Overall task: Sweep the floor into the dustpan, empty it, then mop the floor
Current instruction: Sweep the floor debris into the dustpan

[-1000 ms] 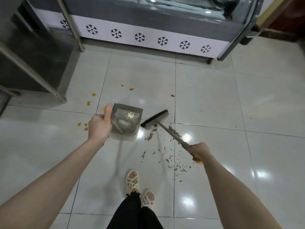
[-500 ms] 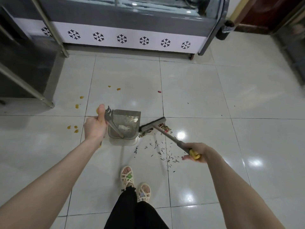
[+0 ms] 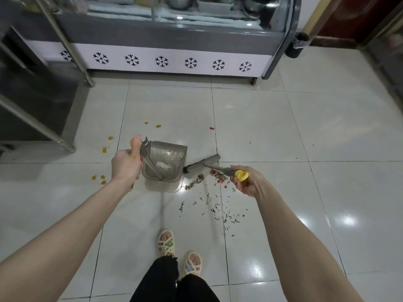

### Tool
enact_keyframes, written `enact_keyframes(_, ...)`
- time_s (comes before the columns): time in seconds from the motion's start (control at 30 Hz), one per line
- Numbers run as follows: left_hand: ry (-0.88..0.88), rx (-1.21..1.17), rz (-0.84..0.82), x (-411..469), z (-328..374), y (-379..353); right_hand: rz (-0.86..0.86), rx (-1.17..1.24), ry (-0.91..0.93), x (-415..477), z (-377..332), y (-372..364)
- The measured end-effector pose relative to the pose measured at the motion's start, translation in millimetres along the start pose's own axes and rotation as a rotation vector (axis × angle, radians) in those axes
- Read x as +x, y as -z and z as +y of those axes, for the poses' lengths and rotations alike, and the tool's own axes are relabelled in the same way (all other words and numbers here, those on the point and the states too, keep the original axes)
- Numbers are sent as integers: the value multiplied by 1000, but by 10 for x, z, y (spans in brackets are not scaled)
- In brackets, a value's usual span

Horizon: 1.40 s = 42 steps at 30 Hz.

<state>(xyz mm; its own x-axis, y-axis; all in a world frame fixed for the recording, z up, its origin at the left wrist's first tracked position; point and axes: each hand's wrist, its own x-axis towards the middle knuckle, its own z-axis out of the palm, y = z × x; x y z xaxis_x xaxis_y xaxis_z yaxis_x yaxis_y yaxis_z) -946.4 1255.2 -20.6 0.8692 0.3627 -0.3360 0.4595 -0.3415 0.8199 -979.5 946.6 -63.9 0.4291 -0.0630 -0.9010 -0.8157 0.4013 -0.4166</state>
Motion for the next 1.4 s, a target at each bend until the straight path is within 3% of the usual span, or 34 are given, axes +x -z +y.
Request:
enact_keyframes(0.4,-57,83,-56,1230,606,-336,16,98,77,796,-882,-673)
enact_keyframes(0.8,-155,169,-205,2787,1181,-587,92,536,52,1879,-1907,-1508)
enact_keyframes(1.03,-174,205,-285,3003,1313,-790,302,369,-81,1908,-1738,-1432)
enact_keyframes(1.4,-171,211,-357,2808,1410,-1098,398,406,-202,1112,-1128,-793)
